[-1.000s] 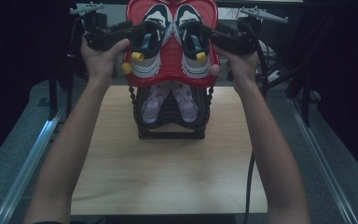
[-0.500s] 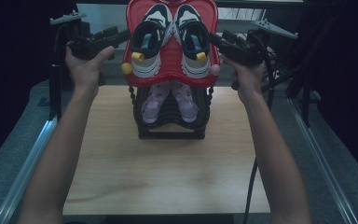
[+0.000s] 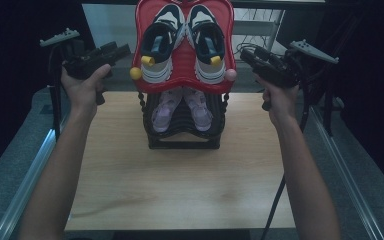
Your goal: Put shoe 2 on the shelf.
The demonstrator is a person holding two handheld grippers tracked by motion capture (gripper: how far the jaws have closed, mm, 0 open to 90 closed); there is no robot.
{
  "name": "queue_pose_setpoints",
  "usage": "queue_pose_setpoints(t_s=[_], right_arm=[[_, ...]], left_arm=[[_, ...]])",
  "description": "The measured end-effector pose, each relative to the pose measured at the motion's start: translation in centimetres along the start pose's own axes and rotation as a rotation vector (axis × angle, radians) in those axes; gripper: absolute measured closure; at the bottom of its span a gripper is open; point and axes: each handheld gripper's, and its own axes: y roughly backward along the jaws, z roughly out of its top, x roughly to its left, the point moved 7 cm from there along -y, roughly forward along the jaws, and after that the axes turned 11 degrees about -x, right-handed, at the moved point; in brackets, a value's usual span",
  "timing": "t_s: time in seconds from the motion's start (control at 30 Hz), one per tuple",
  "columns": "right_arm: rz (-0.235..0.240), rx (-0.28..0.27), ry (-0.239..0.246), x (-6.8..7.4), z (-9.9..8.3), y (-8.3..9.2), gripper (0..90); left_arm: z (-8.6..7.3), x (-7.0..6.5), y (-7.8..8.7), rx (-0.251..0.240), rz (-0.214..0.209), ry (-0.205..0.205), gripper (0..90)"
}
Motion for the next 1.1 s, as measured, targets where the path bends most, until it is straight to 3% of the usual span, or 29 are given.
queue_pose_setpoints(t_s=[0.07,0.33,0.6,1.1], right_arm=[[-0.006,-0.001,0.0,-0.4,-0.4,0.4,38.9],[-0.037,-0.01,-0.019,-2.1,-2.7,2.6,40.1],[-0.039,0.012,-0.042,-2.9,-6.0,4.6,40.4],[-0.046,0.104,-0.067,-3.2,-14.7,8.1,40.5]], left_arm=[[-0.6,0.2,0.3,0.001,-0.001,0.007,38.6],[-3.1,0.6,2.0,0.023,0.009,-0.034,38.4],[-6.9,1.0,3.9,0.074,0.011,-0.03,38.1],[-15.3,1.0,7.6,0.168,0.02,-0.043,38.1]])
